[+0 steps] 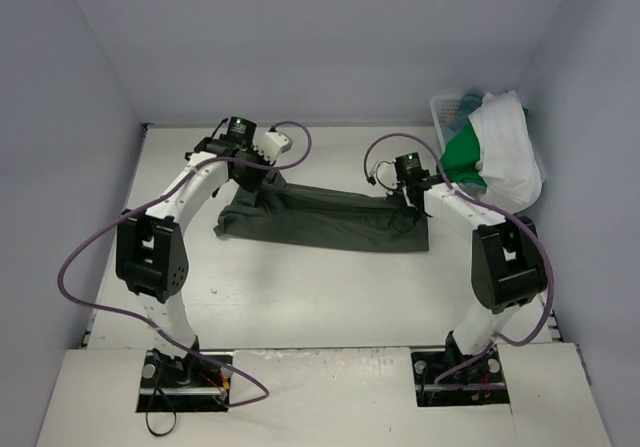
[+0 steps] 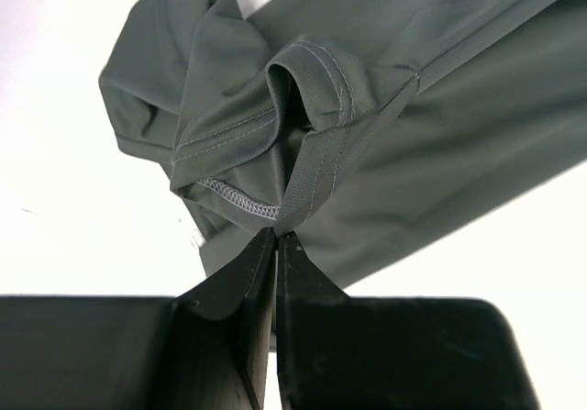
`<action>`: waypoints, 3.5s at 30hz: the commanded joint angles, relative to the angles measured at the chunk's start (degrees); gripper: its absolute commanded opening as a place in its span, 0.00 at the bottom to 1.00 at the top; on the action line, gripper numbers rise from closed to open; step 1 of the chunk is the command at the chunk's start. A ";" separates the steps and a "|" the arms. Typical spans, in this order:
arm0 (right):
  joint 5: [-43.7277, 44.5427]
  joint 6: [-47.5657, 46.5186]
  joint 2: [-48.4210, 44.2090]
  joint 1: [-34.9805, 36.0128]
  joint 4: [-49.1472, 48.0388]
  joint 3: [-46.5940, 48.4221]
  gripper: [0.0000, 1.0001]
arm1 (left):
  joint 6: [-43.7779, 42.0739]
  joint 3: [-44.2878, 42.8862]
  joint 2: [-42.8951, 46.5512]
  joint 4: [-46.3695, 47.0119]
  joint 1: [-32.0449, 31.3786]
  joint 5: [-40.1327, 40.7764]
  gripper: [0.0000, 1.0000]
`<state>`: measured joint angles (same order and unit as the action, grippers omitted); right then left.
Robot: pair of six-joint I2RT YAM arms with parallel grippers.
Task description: Fold and stack the t-shirts
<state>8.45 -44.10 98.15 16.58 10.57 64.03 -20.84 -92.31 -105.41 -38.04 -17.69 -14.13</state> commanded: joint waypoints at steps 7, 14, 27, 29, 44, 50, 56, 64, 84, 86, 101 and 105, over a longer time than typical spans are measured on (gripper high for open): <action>1.05 -2.40 -7.27 0.73 7.09 0.13 0.00 | -3.15 3.01 5.47 -5.81 -1.90 -2.57 0.00; -1.68 -1.52 -9.99 2.75 11.66 -3.38 0.01 | -3.07 5.83 4.60 -6.43 -2.96 -0.81 0.00; -0.80 -0.73 -8.68 6.62 14.04 -9.71 0.36 | -2.54 8.02 2.84 -11.00 -3.22 1.47 0.00; -0.01 -0.47 -8.06 6.89 14.04 -9.54 0.38 | -2.54 8.64 2.75 -11.62 -3.31 1.91 0.01; 0.78 5.60 -5.43 6.36 14.04 2.05 0.31 | -1.58 8.55 -0.77 -14.08 -4.10 1.46 0.26; -0.53 7.44 -3.94 6.19 13.87 4.96 0.22 | -0.26 5.92 6.25 -7.76 -3.75 5.77 0.19; -4.31 8.67 -0.77 6.27 12.99 3.74 0.01 | 1.15 6.00 9.60 1.55 -3.23 11.40 0.17; -7.48 9.03 1.87 6.36 11.41 2.15 0.00 | 1.85 5.48 3.82 8.87 -0.86 9.48 0.17; -7.83 8.24 3.28 6.27 9.30 -0.75 0.00 | 2.65 -4.90 -9.73 11.76 2.49 8.86 0.43; -7.92 8.41 3.54 6.27 9.12 -0.66 0.00 | 3.00 -4.98 -10.25 11.59 2.75 7.63 0.43; -7.92 8.59 2.93 6.36 9.12 -1.45 0.00 | 4.14 -7.00 -14.48 8.07 3.81 3.32 0.38; -7.92 8.50 2.57 6.36 9.12 -1.89 0.00 | 4.14 -7.35 -14.74 7.90 3.89 2.97 0.21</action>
<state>0.75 -35.97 102.10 23.18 19.81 62.17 -17.12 -96.09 -122.17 -30.09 -14.17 -10.04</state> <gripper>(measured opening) 0.002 0.244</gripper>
